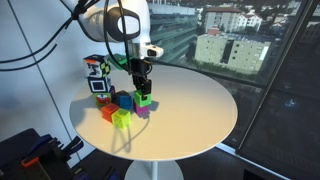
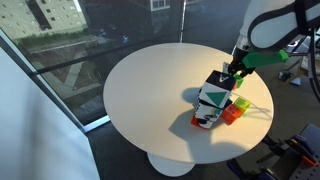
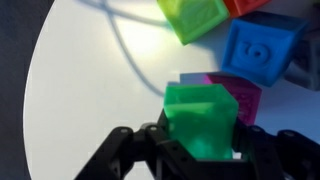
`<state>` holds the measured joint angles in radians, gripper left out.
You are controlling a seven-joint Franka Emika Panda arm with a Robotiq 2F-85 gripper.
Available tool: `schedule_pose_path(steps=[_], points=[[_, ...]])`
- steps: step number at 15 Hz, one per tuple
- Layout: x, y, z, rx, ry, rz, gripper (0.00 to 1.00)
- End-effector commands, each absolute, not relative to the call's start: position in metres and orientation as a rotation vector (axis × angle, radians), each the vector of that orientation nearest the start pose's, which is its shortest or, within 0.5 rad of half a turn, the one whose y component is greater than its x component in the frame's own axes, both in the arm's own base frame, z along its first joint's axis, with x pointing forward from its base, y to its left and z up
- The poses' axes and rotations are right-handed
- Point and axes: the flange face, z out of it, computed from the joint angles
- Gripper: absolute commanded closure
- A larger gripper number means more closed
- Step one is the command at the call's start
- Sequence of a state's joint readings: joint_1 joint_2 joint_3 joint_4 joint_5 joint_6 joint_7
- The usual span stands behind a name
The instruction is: Pick up the green block and put it on the pink block
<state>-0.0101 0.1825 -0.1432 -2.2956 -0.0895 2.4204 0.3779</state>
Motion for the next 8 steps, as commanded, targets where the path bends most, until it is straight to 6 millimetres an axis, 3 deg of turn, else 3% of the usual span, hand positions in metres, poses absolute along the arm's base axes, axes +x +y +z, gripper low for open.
schedule_pose_path(steps=[1, 8], points=[[0.517, -0.068, 0.276, -3.145, 0.789, 0.069, 0.72], [0.524, -0.051, 0.276, -3.132, 0.839, 0.049, 0.72]])
